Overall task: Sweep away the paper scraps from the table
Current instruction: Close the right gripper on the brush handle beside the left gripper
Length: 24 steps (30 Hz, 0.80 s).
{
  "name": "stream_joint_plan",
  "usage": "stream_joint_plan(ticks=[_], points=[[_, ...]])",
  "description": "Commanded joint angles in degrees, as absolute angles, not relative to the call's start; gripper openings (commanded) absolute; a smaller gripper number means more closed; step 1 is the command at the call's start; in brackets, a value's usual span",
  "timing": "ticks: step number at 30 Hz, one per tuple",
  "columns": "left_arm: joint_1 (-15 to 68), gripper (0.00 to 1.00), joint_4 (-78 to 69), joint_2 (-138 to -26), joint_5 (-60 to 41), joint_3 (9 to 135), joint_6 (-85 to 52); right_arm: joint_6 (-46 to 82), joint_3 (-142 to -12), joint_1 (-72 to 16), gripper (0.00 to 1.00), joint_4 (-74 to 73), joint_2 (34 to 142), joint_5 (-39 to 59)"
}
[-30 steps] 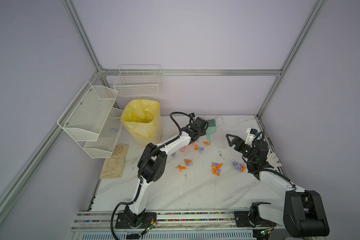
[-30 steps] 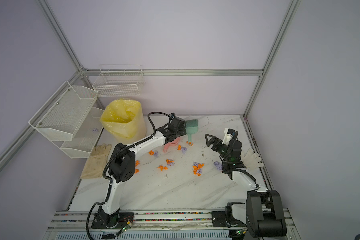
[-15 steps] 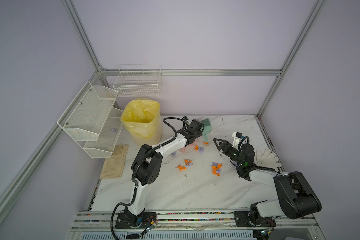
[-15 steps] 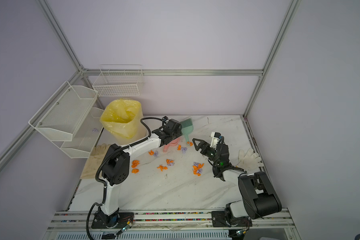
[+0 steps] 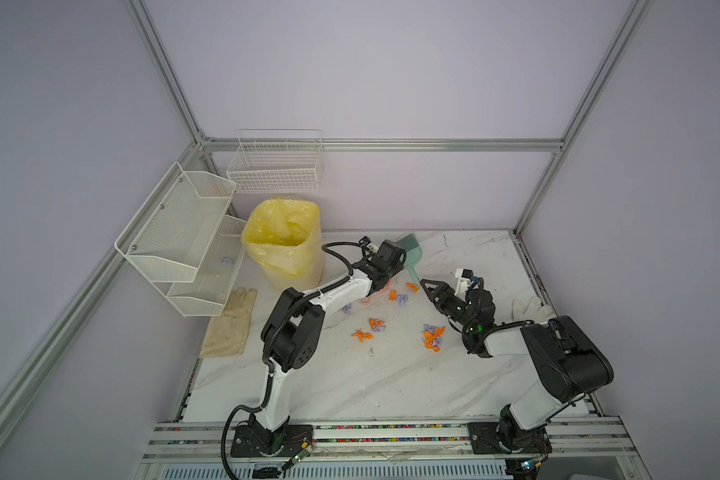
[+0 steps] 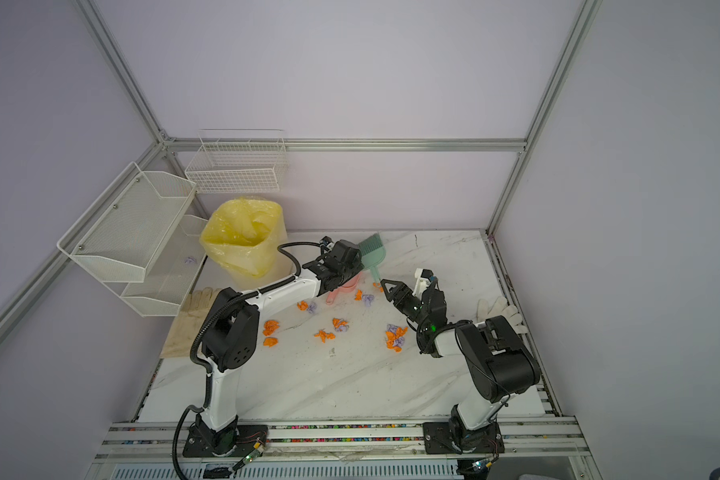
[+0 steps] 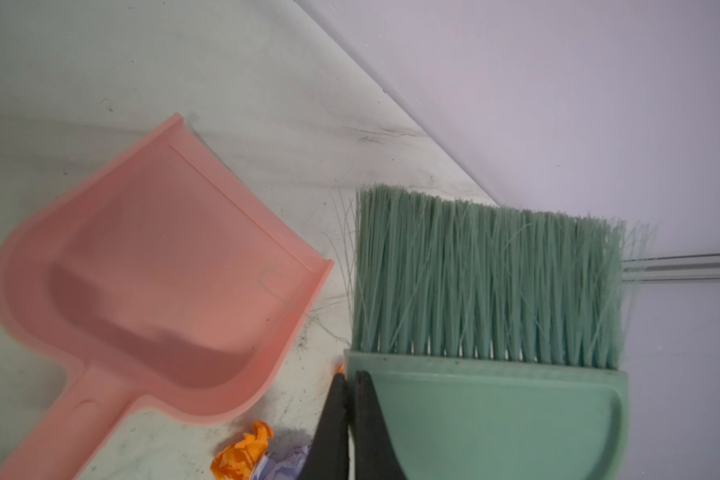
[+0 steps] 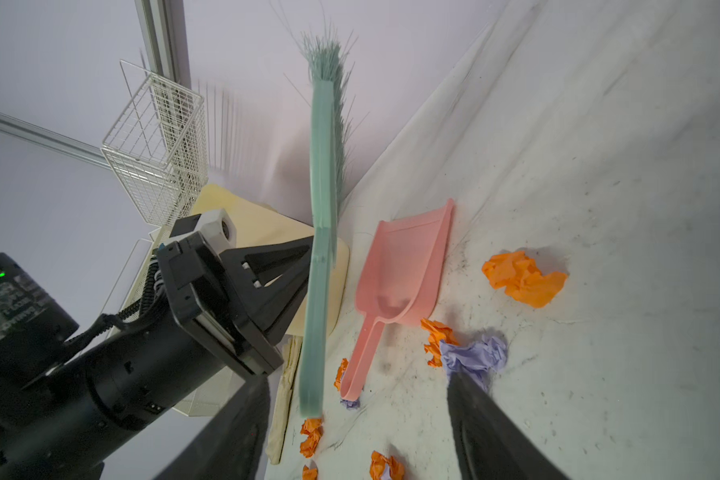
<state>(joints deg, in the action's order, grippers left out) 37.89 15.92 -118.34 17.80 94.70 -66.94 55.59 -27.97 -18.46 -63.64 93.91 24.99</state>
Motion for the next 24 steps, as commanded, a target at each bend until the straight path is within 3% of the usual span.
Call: stream_joint_plan(ticks=[1, 13, 24], points=[[37.57, 0.00, 12.60, -114.90, 17.49, 92.68, -68.29, 55.60, -30.68, -20.21, 0.68, -67.42, 92.78, 23.72], [37.65, 0.00, 12.37, -114.80, 16.84, 92.79, -68.82, 59.10, -33.45, -21.92, 0.42, -75.87, 100.07, 23.11], [37.62, 0.00, 12.31, -114.41, 17.11, 92.37, -68.91, 58.67, -33.77, -22.42, 0.39, -75.86, 101.02, 21.10]])
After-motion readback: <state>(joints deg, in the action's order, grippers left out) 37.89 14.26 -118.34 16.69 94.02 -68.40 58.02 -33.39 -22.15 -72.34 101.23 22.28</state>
